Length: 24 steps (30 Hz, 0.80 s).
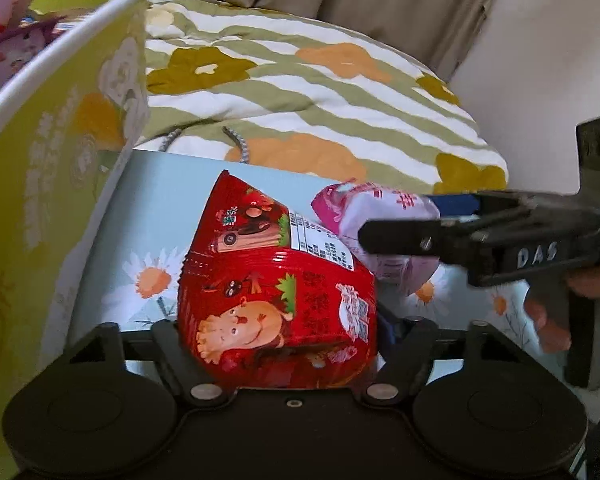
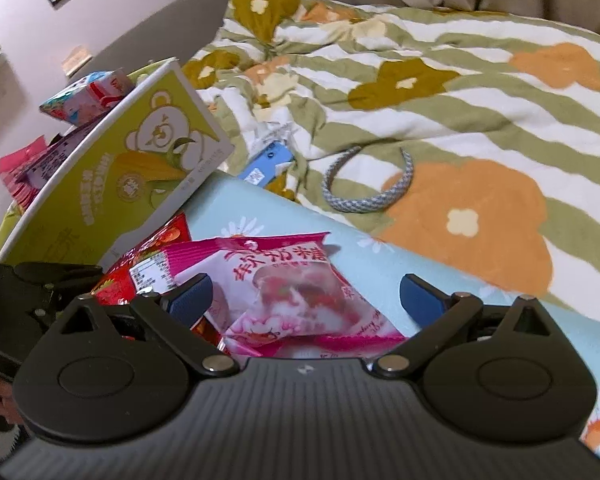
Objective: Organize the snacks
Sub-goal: 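Grasp the red cartoon bag with the left tool while the right tool grasps the pink candy bag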
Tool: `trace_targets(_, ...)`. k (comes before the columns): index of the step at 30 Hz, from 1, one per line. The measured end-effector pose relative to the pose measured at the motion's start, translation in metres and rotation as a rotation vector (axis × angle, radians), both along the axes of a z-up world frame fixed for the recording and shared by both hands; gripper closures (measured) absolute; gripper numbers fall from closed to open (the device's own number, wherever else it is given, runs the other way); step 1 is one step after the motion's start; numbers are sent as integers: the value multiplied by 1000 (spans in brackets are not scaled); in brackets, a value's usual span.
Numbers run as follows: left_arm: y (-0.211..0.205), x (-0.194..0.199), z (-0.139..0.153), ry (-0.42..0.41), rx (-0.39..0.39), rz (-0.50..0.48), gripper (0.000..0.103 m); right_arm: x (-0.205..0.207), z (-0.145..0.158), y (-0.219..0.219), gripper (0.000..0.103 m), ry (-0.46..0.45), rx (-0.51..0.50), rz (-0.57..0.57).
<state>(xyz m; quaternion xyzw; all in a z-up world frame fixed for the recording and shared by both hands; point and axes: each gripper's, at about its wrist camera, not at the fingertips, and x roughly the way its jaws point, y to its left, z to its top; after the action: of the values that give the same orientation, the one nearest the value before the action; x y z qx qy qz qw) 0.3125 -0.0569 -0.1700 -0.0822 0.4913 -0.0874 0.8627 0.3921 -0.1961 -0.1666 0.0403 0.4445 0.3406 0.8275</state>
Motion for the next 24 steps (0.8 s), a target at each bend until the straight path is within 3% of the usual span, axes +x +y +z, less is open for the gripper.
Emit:
trace_targets(6,2,-7,4,-8,9,21,33,2,-8,12,1,26,-15,50)
trace_targets(16,6,-19,8,-16,-3,64,34,-15,-3,17,33,-27,-21,37)
trace_targets(24,4,-43,32,-74,-4,52,34,-45,28,3,34,-75,29,-33)
